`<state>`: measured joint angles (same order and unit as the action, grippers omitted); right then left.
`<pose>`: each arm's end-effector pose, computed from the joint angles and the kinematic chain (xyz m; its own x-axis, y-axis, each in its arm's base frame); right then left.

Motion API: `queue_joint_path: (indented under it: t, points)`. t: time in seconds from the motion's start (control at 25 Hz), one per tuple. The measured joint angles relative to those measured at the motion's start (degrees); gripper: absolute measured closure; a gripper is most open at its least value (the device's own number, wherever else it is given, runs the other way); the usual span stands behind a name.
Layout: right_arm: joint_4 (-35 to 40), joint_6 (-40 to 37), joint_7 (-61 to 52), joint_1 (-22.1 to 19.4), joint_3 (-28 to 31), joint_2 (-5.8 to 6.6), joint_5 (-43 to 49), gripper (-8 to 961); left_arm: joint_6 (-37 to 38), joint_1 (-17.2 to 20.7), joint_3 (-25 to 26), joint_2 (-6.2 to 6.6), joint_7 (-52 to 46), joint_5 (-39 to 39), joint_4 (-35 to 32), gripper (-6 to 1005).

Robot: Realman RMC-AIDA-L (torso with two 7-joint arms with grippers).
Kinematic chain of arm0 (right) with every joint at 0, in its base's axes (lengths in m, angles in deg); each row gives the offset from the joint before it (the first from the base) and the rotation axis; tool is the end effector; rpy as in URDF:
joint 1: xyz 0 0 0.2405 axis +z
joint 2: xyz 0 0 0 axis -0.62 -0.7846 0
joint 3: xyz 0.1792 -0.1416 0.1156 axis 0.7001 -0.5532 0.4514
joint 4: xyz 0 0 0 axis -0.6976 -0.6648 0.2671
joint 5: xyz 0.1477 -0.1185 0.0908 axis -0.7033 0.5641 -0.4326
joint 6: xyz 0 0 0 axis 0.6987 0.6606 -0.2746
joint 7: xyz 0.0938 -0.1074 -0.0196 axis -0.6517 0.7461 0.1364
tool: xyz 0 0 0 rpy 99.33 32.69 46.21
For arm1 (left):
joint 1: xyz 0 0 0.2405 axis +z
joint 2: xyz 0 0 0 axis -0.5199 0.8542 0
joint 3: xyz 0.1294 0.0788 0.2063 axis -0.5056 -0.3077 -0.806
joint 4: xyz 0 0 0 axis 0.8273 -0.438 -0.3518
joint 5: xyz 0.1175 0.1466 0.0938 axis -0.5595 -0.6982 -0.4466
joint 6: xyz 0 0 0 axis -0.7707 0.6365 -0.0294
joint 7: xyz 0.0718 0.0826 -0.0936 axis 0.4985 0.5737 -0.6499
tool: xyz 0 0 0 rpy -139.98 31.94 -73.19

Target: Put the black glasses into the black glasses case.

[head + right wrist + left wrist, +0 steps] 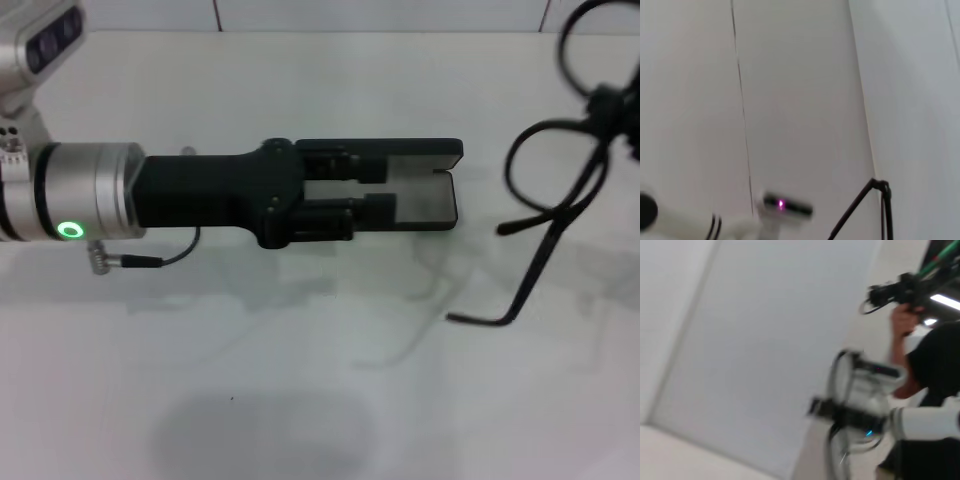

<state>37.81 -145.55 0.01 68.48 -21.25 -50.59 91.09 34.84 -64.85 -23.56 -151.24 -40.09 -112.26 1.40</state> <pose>0.2196 0.3155 0.0736 0.6044 -0.0191 -0.7965 -0.1934 -0.9733 -0.1234 -0.1990 0.3147 0.0002 0.6440 0.3734 0.6677 0.3030 -0.9259 0.2256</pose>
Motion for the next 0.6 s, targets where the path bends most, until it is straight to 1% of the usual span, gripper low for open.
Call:
queue_joint_path:
  t: [0.08, 0.12, 0.16, 0.2, 0.28, 0.32, 0.36, 0.4, 0.48, 0.6]
  points:
    - [-0.12, -1.63, 0.04, -0.42, 1.44, 0.16, -1.64, 871, -0.94, 0.29, -0.01, 0.12, 0.39, -0.42, 0.00, 397]
    - [-0.17, -1.97, 0.07, -0.56, 1.72, 0.04, -2.89, 871, -2.30, 0.30, -0.42, -0.47, 0.94, -1.93, 0.03, 398]
    - [-0.20, -1.81, 0.17, -0.53, 1.74, -0.30, -3.44, 871, -2.35, 0.23, -0.51, -0.64, 0.97, -2.16, 0.04, 398]
    - [-0.21, -1.56, 0.30, -0.45, 1.74, -0.55, -3.82, 871, -2.32, -0.05, -0.83, -1.13, 0.99, -2.75, 0.03, 398]
    - [-0.23, -0.31, 1.16, -0.17, 1.53, -1.44, -4.03, 872, -1.77, -1.47, -2.48, -2.95, 1.04, -4.63, -0.22, 398]
    - [-0.38, 0.66, 1.84, 0.03, 1.27, -1.82, -4.06, 872, -1.53, -2.05, -3.20, -3.45, 1.05, -5.16, -0.33, 398]
    - [-0.70, 1.60, 2.45, 0.19, 0.90, -2.02, -4.07, 872, -1.17, -2.83, -4.35, -4.13, 1.11, -5.68, -0.39, 398]
    - [-1.43, 2.89, 3.18, 0.59, 0.27, -2.15, -4.11, 872, -0.87, -3.38, -5.32, -4.52, 1.21, -5.76, -0.40, 398]
    - [-2.95, 4.89, 4.09, 1.46, -1.16, -2.10, -4.12, 872, -0.20, -4.35, -7.48, -4.82, 1.88, -4.72, -0.32, 398]
    - [-4.86, 8.16, 4.98, 2.84, -5.34, -1.75, -3.64, 873, 0.13, -5.04, -8.48, -4.84, 2.50, -3.22, -0.12, 398]
